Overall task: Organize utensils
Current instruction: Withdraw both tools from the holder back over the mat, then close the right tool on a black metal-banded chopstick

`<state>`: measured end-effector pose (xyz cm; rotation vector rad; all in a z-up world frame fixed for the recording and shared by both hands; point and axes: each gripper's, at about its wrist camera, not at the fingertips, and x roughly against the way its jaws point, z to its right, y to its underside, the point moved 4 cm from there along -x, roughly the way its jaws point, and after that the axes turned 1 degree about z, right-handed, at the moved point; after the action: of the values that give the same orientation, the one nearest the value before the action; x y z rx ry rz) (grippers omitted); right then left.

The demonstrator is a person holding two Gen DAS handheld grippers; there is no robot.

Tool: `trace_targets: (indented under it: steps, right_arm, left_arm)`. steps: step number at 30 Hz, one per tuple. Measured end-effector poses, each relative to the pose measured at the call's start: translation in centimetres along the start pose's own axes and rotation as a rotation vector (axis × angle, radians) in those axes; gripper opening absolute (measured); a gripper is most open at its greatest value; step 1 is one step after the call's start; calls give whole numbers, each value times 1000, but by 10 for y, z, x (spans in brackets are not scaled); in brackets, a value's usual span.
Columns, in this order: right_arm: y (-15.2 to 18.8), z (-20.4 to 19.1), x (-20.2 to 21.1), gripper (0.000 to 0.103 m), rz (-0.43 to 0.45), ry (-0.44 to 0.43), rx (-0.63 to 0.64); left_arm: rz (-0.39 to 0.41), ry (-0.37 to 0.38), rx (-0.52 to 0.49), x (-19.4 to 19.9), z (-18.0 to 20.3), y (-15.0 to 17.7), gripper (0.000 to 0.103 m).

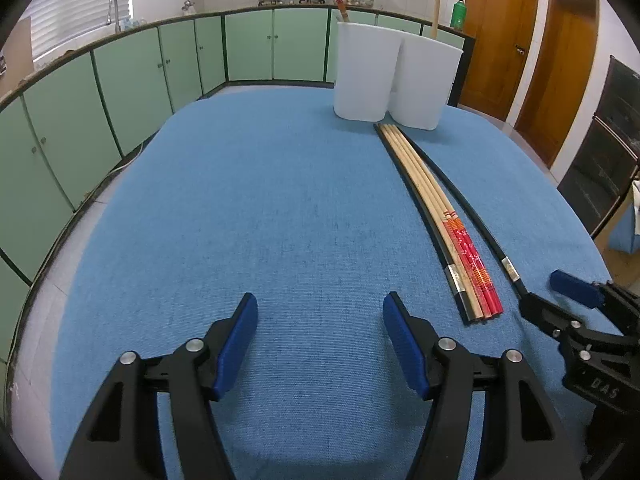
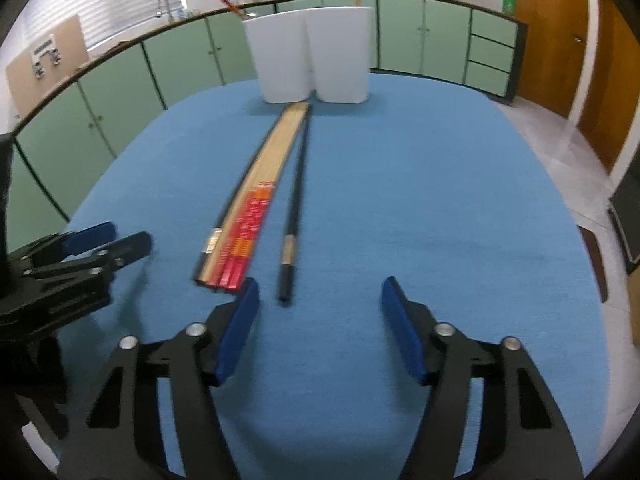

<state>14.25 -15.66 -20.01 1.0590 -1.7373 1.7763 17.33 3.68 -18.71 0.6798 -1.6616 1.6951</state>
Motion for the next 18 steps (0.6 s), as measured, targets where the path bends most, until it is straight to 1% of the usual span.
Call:
trace_targets:
  steps: [3, 5, 6, 7, 11, 18]
  right_arm:
    - [-1, -6, 0, 34, 3, 3, 15]
    - [-1, -7, -2, 18, 2, 4, 19]
    - [-1, -8, -2, 13, 2, 3, 21]
    - [-1, -9, -2, 6, 2, -1, 22]
    - [-1, -8, -1, 6, 6, -2, 11]
    - [1, 17, 3, 6, 9, 58, -44]
  left_arm:
    - [0, 0, -1, 0, 0, 0, 65]
    - [1, 2, 0, 0, 1, 0, 65]
    - [1, 4, 0, 0, 2, 0, 65]
    - [1, 5, -2, 0, 3, 0, 65]
    - [4, 17, -12, 1, 10, -1, 65]
    - [7, 66, -33, 5, 29, -1, 65]
